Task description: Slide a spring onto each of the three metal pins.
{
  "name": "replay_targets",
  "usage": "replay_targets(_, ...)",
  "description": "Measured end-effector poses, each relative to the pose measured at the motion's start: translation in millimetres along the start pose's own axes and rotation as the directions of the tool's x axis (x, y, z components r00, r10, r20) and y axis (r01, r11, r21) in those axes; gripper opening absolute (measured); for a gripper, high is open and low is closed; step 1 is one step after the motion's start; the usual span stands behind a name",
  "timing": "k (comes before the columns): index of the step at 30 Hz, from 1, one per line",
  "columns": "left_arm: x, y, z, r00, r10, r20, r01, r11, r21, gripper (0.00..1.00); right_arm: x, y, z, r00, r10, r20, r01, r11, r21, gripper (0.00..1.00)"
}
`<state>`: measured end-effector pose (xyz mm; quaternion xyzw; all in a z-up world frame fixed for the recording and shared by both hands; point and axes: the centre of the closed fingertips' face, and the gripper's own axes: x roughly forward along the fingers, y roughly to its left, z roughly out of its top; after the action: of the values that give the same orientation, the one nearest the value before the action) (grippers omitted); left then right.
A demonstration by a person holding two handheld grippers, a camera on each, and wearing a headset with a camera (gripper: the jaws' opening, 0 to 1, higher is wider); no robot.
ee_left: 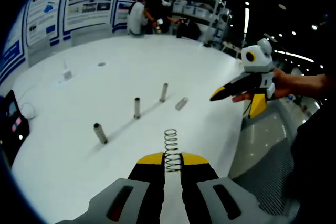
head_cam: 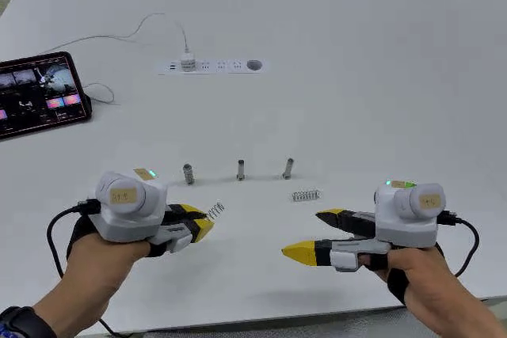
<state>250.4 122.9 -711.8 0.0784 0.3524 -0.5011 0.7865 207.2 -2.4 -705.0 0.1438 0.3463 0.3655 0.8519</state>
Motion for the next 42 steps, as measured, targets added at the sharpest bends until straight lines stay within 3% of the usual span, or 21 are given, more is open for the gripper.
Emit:
replay_targets(19, -6.9, -25.7, 10.2, 0.9988, -0.05, 0.002, 0.05, 0.996, 0.071, 0.1, 20.8, 19.9, 10.9, 0.9957, 0.092, 0.003, -0.092, 0.995, 0.027, 0.67)
replay_targets(25, -3.1, -37.0, 16.4, 0.9975, -0.07, 0.007, 0.069, 0.994, 0.086, 0.1, 21.8, 29.5, 22.5, 0.9884, 0.147, 0.039, -0.149, 0.987, 0.063, 0.58)
replay_targets(34, 1.9, -55.1, 30.1, 0.994, -0.108, 0.015, 0.106, 0.986, 0.127, 0.1, 23.5, 33.2, 30.0, 0.9835, 0.172, 0.057, -0.176, 0.982, 0.073, 0.5)
replay_targets(42, 6.1, -66.9, 40.0, 0.9899, -0.141, 0.015, 0.137, 0.977, 0.162, 0.1, 23.8, 42.0, 35.0, 0.9729, 0.218, 0.076, -0.226, 0.967, 0.116, 0.39)
